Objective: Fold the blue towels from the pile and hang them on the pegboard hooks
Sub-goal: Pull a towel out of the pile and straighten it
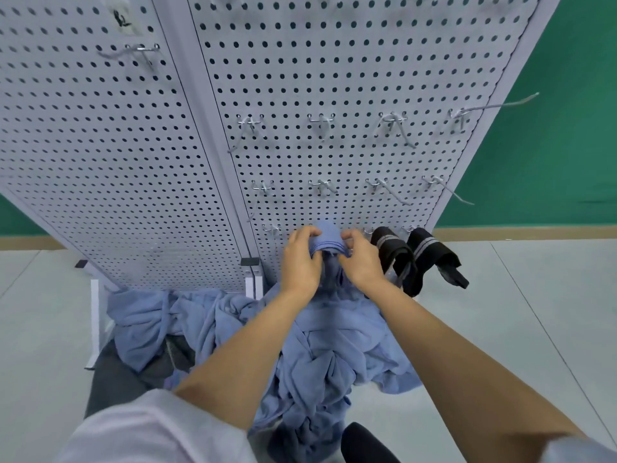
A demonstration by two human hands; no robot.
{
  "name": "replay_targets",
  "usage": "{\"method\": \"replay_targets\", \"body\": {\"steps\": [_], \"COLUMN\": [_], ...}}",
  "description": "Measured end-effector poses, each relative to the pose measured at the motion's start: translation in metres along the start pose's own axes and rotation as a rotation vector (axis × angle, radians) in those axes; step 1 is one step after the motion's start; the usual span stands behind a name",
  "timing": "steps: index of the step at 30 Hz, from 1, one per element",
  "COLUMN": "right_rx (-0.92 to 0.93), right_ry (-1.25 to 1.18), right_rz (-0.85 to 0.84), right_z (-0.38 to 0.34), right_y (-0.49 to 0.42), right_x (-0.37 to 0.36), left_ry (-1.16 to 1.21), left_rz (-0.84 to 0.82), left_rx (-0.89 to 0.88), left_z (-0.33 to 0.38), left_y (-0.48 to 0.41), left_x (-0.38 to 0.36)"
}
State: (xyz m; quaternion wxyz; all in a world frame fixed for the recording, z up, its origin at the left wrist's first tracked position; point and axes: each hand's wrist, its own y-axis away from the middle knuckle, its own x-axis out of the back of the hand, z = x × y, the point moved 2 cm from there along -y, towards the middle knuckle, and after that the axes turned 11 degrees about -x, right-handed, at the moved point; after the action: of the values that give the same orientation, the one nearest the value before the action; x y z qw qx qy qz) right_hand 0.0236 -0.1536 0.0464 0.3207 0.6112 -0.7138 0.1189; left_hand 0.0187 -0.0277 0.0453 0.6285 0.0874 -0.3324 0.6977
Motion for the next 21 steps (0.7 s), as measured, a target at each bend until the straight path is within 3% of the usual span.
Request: {"method": "replay_targets", "body": {"steps": [6,10,13,21], "right_rx": [0.015,0.017,0.037,0.005], "right_ry": [0.053,0.077,0.083,0.127], "right_rz": [-0.050,-0.053,-0.102,-0.242], "right_z": [0.000,-0.002,0.003,0.034], "right_y": [0.005,0.027,0.049,0.086], "right_x": [0.006,0.020,0.025,0.006], "left_ry": [-0.057,-0.173,-0.212,-0.200], "left_rz": [-0.208,-0.410,-0.541,-0.619], "left_rx": [0.005,0.184,0.205,0.236], "left_z": [0.000,0.003,0.009,-0.002], "left_y": [-0.002,0.005,0.016,0.055], "left_x": [0.013,0.032,0.048,0.073]}}
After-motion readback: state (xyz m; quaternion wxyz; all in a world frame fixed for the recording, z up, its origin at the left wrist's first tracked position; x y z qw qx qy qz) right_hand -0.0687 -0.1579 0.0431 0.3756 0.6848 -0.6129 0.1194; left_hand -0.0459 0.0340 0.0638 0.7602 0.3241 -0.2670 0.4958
